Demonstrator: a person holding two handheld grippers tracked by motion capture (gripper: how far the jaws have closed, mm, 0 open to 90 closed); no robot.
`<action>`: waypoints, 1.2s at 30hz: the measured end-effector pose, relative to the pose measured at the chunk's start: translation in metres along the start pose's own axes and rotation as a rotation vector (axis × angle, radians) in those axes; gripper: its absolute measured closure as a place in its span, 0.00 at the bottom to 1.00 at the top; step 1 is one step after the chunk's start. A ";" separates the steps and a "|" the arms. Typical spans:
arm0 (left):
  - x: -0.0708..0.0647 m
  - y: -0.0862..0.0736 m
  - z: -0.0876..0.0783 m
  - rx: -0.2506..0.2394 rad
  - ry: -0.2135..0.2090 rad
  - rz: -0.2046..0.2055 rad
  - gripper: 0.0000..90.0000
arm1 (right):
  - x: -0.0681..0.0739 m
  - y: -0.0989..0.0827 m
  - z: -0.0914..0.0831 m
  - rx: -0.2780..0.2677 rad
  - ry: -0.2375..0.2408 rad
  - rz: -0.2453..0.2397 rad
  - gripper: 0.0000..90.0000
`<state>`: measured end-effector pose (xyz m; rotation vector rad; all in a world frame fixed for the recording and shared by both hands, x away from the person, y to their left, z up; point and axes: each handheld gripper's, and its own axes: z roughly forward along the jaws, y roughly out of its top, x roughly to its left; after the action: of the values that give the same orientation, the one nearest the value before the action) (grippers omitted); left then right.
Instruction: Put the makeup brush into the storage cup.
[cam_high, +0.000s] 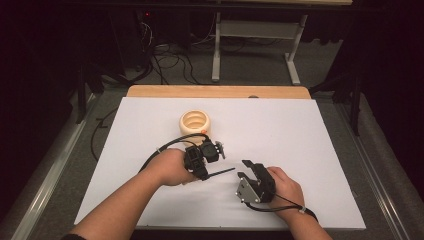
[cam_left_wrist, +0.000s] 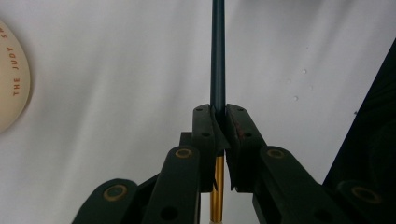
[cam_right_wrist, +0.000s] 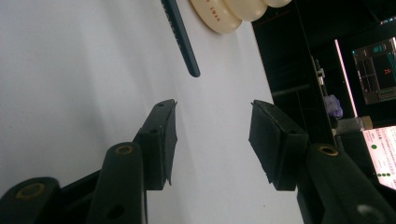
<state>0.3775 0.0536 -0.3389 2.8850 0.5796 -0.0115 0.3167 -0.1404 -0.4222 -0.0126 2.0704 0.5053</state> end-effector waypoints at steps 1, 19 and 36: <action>0.000 0.000 0.000 0.001 0.000 0.001 0.92 | 0.000 0.000 0.000 -0.001 0.003 0.001 0.59; -0.004 0.008 0.000 0.015 0.002 0.019 0.92 | 0.005 0.003 -0.001 -0.002 -0.009 -0.063 0.65; -0.006 0.012 -0.002 0.010 0.009 0.027 0.92 | 0.009 0.004 0.001 0.013 -0.029 -0.123 0.72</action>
<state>0.3765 0.0405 -0.3342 2.9035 0.5440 0.0019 0.3120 -0.1349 -0.4285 -0.1239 2.0302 0.4138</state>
